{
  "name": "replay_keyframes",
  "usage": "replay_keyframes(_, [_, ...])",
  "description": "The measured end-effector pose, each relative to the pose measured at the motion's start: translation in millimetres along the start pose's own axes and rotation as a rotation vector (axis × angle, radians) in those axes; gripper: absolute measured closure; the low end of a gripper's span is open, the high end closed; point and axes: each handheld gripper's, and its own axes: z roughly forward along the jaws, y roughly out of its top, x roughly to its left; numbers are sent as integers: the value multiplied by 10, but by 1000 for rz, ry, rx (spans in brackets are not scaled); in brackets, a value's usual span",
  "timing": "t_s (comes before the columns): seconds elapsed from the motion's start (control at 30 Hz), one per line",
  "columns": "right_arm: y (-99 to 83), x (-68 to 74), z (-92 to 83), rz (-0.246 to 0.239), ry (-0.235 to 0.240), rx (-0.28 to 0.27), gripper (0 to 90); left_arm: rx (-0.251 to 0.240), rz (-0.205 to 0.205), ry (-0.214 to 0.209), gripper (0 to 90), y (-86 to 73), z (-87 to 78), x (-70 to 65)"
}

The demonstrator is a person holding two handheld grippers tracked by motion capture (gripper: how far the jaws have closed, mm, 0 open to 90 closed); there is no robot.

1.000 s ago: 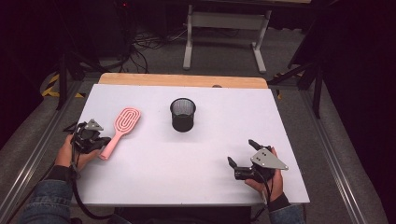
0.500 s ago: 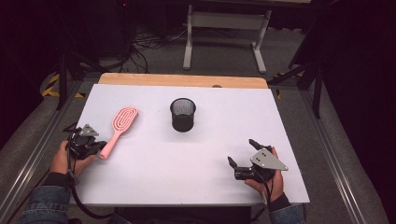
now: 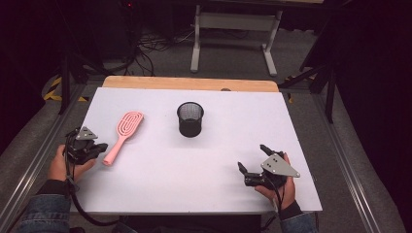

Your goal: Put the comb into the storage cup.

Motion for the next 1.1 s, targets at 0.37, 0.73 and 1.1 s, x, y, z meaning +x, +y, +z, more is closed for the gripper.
replay_keyframes(0.37, [3,6,-2,-3,-6,5,62,-69,3,18,822,139,-198,-122])
replay_keyframes(0.73, [7,5,-5,-3,-12,5,62,-60,18,50,522,291,-207,-283])
replay_keyframes(1.1, [5,-14,-13,7,-14,3,62,-10,-23,44,102,457,-18,-329])
